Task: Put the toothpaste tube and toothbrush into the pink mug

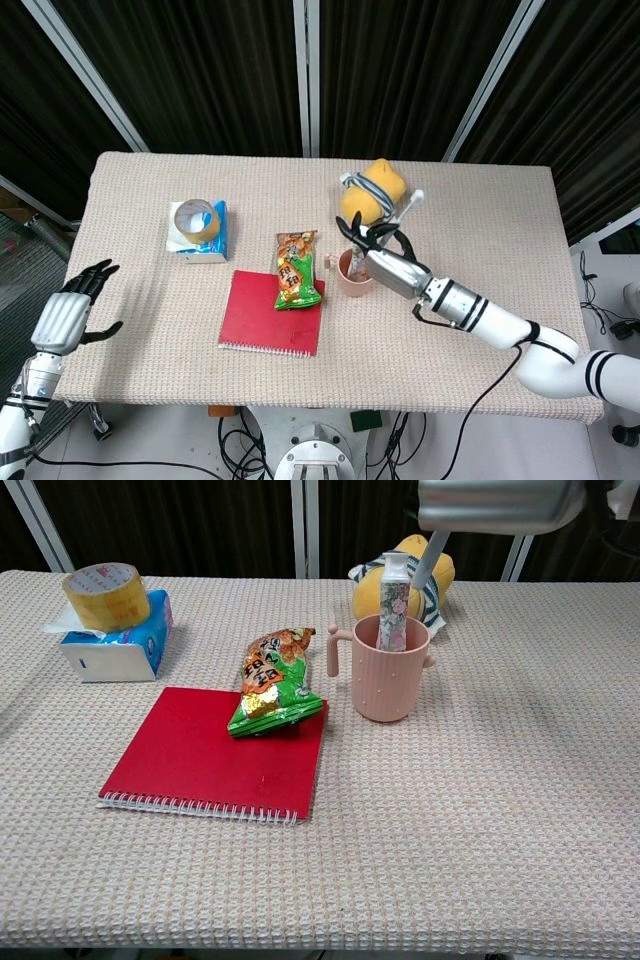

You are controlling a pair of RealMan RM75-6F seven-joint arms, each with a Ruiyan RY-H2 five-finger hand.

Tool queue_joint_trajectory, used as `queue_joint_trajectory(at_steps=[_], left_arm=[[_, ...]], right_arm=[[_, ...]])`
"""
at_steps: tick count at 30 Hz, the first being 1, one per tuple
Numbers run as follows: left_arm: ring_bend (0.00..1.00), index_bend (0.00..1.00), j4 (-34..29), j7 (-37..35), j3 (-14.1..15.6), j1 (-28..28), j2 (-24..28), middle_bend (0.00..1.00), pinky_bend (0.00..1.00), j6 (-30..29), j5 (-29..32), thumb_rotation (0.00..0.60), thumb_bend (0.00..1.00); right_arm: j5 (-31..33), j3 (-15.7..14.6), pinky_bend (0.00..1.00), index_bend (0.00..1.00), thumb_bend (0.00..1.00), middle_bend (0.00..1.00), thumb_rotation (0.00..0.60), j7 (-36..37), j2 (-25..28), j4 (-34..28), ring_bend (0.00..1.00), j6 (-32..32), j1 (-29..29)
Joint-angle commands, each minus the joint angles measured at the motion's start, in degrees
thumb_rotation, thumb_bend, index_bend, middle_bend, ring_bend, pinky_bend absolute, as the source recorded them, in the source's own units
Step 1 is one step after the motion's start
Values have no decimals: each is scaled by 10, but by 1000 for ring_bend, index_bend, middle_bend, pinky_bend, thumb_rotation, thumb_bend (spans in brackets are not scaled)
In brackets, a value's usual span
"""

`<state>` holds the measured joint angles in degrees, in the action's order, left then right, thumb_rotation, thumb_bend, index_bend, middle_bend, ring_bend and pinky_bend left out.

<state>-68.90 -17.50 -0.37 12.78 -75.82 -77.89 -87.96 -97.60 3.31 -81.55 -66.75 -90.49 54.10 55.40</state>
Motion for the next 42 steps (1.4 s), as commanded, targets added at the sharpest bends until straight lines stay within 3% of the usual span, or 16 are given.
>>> queue_joint_trajectory(at_steps=[1, 23, 29, 36, 42], left_arm=[[90, 114, 1, -3, -1, 0, 0, 51, 219, -1, 1, 600, 159], [90, 114, 46, -52, -1, -13, -11, 51, 219, -20, 3, 600, 159], [90, 114, 55, -60, 0, -14, -14, 51, 219, -20, 1, 600, 159], [90, 115, 58, -60, 0, -16, -13, 51, 219, -20, 2, 600, 159], [90, 114, 54, -57, -1, -14, -12, 51, 218, -20, 0, 600, 159]], right_arm=[[-10, 0, 0, 716, 750, 650, 600, -17, -5, 3, 222, -35, 16], [19, 18, 0, 715, 750, 634, 600, -110, -68, 3, 206, -171, 48], [49, 22, 0, 516, 698, 535, 600, -147, -72, -7, 136, -186, 42], [81, 25, 0, 368, 527, 366, 600, -174, -67, -23, 25, -186, 38], [83, 24, 0, 298, 517, 308, 600, -173, -60, -39, 0, -170, 37]])
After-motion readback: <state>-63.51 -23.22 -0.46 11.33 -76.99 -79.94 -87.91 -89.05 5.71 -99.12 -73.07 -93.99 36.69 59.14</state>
